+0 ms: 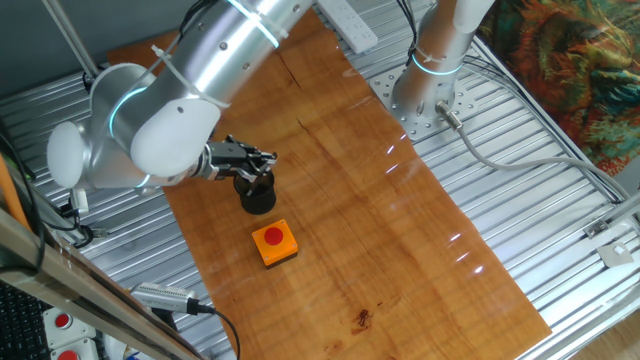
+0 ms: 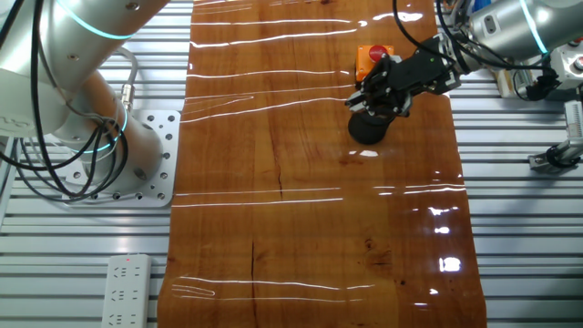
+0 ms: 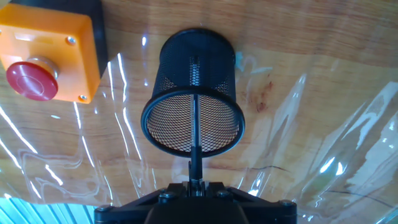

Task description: Put the pen into the pen holder

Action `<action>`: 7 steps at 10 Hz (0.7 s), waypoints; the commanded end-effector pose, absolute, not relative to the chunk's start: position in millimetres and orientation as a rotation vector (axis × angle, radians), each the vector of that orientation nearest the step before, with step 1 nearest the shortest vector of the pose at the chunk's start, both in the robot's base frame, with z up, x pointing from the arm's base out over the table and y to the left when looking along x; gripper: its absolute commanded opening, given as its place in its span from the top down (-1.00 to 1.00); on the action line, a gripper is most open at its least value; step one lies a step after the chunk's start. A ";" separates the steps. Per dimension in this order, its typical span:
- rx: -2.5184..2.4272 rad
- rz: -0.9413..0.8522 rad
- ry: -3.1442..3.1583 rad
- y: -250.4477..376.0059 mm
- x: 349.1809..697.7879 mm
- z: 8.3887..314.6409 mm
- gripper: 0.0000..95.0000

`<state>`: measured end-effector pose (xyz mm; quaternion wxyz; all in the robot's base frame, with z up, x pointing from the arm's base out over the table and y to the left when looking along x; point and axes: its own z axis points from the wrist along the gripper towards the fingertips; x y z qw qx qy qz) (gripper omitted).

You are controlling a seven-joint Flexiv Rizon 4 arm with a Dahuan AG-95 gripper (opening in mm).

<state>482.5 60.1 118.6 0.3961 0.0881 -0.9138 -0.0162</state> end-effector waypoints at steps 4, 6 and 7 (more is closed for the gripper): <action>0.231 -0.046 -2.311 60.7 483.8 119.1 0.60; 0.236 -0.048 -2.311 60.7 483.7 119.4 0.60; 0.239 -0.049 -2.311 61.1 483.3 121.4 0.60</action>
